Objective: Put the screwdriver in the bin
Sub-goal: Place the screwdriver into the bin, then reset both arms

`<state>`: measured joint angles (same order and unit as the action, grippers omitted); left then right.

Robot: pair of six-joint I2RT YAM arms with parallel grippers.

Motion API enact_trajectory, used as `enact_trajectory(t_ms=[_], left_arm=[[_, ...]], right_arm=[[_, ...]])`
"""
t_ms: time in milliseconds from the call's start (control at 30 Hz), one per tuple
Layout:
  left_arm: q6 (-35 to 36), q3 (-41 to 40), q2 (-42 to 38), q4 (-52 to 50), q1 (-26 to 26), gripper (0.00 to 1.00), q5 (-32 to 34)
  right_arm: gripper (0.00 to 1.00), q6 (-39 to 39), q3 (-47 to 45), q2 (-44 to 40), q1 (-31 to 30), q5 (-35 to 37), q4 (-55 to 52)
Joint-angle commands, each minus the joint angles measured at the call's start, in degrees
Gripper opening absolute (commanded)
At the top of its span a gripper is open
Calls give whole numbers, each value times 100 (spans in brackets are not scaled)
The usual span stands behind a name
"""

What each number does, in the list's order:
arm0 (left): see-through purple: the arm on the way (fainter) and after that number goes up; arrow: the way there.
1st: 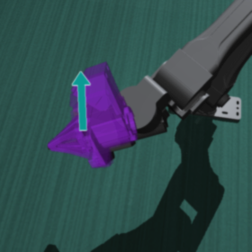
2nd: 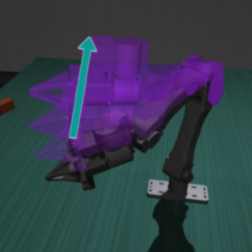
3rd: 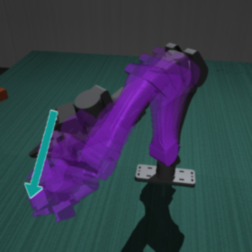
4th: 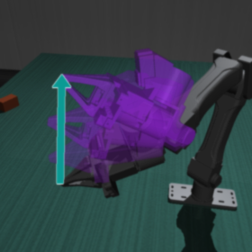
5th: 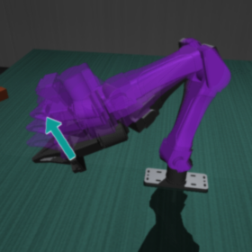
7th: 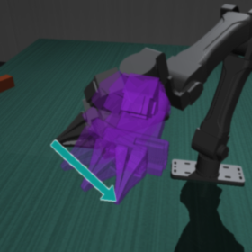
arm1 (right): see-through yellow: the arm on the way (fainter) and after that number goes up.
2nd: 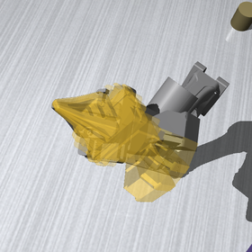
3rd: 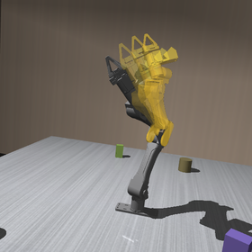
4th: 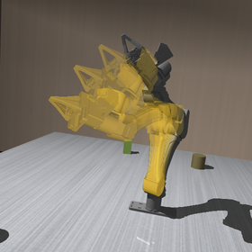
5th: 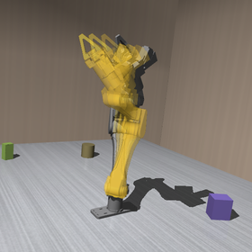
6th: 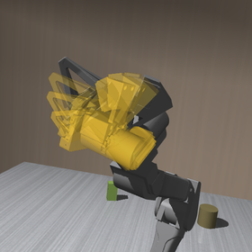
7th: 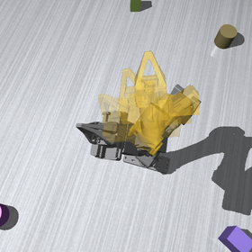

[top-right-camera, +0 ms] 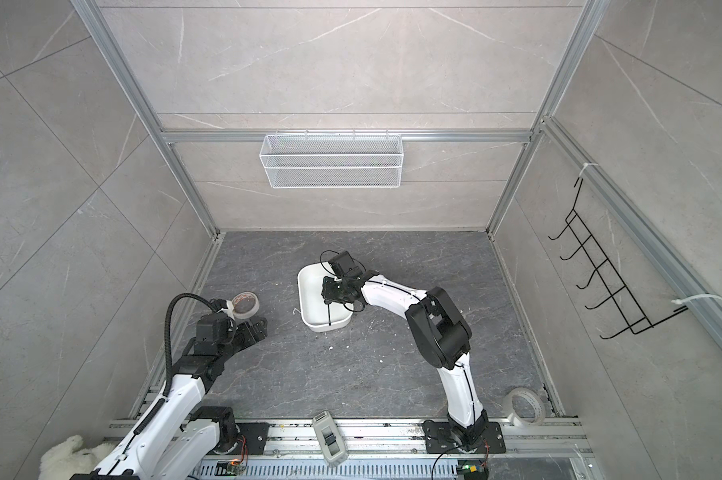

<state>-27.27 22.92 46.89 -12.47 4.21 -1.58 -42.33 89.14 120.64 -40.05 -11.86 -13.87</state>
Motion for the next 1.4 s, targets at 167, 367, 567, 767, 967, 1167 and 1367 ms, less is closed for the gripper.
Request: enact_trajectory(t_ms=[167,367,567,767,967,1167,1367], left_arm=[[-69,183,22,-52,0,100,27],[-71,186,21,-46,-1,100,14],[-73,186,22,-53,0,100,1],[-83,197,19,-80,-8,100,-6],[-84,265,144,-80,-8,100,1],[-58,336,237,-125,-8,100,-85],[153,390,351,559,-8,100,493]], right_arm=[[21,-296,441,243,6,-345,80],[53,-190,572,226,0,-396,-62],[76,601,228,-653,10,269,-284],[84,2286,-1256,-2790,28,3464,-37],[88,4157,-3507,-4168,735,6245,1682],[95,3010,-5223,-4560,1983,6773,1831],[94,3146,-6276,-4115,2296,6398,4250]])
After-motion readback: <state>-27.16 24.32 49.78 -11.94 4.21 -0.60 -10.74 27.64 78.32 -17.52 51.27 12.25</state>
